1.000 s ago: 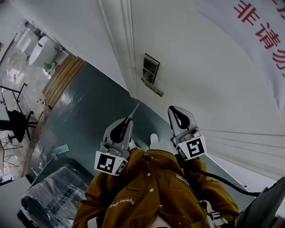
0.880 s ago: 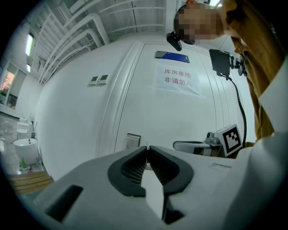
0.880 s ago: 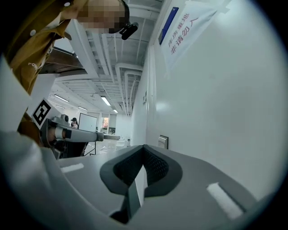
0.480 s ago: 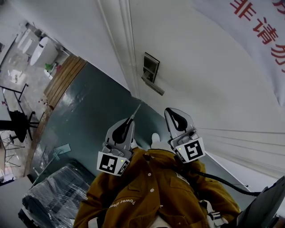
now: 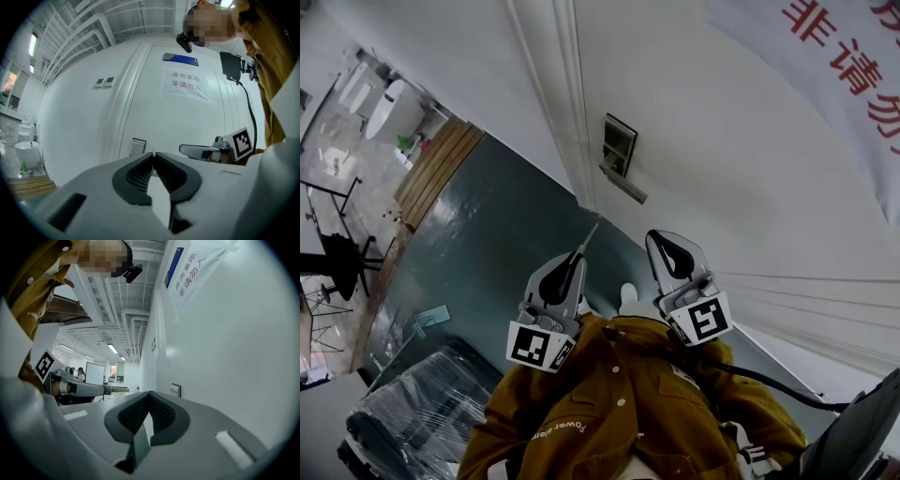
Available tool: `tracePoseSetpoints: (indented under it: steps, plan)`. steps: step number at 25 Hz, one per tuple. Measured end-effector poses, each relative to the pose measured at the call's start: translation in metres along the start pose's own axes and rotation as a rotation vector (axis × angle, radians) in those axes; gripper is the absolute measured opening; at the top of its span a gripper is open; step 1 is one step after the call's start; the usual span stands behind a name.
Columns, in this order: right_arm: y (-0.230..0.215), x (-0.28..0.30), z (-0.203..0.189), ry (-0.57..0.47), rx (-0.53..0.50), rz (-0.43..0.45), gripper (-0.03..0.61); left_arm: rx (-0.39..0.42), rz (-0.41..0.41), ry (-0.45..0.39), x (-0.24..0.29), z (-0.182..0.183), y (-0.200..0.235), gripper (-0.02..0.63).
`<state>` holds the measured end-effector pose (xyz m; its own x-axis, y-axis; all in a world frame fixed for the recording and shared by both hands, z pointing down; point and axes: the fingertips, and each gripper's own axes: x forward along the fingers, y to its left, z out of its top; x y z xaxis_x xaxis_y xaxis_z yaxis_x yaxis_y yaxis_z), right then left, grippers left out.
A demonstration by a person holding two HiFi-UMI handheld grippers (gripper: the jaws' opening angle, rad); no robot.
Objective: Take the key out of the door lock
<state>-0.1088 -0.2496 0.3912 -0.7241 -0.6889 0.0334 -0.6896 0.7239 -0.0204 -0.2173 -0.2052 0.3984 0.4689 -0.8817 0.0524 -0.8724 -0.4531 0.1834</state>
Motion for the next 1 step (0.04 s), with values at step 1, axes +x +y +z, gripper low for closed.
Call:
tracePoseSetpoints:
  steps: [1]
  plan:
    - [0.0, -0.0003, -0.0007, 0.004, 0.0, 0.002, 0.005, 0.002, 0.002, 0.0, 0.0, 0.0003, -0.0006, 0.025]
